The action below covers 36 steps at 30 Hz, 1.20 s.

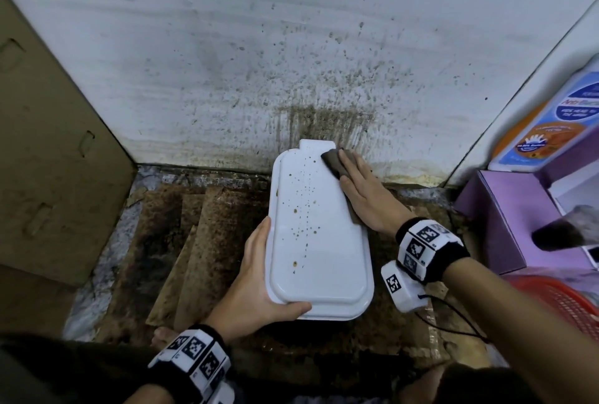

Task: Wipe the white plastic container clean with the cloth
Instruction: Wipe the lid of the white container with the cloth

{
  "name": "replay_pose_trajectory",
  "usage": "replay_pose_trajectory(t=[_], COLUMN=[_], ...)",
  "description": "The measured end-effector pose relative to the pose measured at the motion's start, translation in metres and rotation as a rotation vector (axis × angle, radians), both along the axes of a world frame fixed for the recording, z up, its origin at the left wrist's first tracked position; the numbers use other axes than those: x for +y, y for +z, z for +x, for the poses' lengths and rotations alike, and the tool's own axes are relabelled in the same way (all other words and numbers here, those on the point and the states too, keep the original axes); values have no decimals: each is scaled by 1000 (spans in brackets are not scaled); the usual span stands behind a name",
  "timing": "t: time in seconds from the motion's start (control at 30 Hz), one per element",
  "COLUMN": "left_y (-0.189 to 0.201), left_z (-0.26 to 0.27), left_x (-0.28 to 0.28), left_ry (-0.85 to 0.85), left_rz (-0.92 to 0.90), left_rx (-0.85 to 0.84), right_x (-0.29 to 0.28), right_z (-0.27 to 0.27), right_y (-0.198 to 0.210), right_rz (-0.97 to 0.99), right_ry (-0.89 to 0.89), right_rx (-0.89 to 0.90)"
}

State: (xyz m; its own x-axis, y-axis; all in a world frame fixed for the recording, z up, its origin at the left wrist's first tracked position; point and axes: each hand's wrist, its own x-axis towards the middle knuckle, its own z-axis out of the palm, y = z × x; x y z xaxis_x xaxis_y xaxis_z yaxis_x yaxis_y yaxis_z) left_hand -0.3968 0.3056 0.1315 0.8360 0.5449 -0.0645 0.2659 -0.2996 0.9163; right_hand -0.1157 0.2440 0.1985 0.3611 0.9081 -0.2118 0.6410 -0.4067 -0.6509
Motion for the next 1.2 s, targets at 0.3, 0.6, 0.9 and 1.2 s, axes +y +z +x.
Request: replay_pose_trajectory(t=[0.3,0.6,0.9,1.2], left_y=[-1,2,2,4], left_z=[0,-1,-1,-1], left_x=[-1,0,2,0], left_ry=[2,-13,-8,-9], left_rz=[-9,-15,-29,-36], left_rx=[-14,16,53,33], right_x=[-63,-20,24,-34], right_z=[-50,-13,25,-27], right_y=[-3,2,4,-9], right_rz=[12,-95,-127,52], right_ry=[43,155,123,52], right_rx=[-56,-336,-139,-2])
